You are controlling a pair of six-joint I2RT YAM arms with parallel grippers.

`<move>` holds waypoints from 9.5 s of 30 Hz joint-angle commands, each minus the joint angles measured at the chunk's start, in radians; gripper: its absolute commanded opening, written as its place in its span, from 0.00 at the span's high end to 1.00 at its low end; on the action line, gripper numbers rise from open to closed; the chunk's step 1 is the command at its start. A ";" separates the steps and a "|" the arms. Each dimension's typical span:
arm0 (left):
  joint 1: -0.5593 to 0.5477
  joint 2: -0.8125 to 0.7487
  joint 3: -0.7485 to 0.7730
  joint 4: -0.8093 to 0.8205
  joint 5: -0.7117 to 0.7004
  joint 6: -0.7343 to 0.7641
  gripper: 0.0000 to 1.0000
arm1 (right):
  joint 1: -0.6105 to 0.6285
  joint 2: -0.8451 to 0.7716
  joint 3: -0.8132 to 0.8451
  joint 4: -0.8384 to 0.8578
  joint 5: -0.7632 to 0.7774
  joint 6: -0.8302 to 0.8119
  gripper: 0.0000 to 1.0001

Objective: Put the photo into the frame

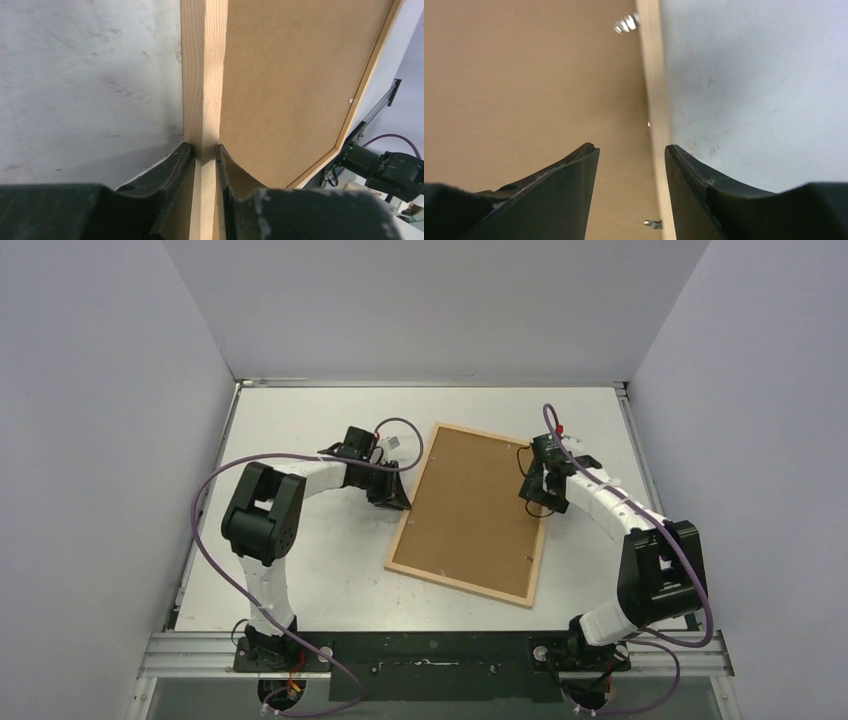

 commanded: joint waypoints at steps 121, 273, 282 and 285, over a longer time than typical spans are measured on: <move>0.163 -0.713 -0.467 0.219 0.253 -0.254 0.85 | 0.557 0.468 0.896 0.044 -0.203 0.528 0.96; 0.222 -0.378 -0.111 -0.170 -0.424 0.023 0.15 | -0.054 0.453 0.305 0.409 -1.027 -0.236 0.18; 0.244 -0.356 -0.090 -0.199 -0.411 0.042 0.15 | -0.148 0.362 0.214 0.409 -0.829 -0.215 0.11; 0.253 -0.369 -0.092 -0.215 -0.407 0.046 0.15 | -0.149 0.323 0.215 0.365 -0.747 -0.222 0.11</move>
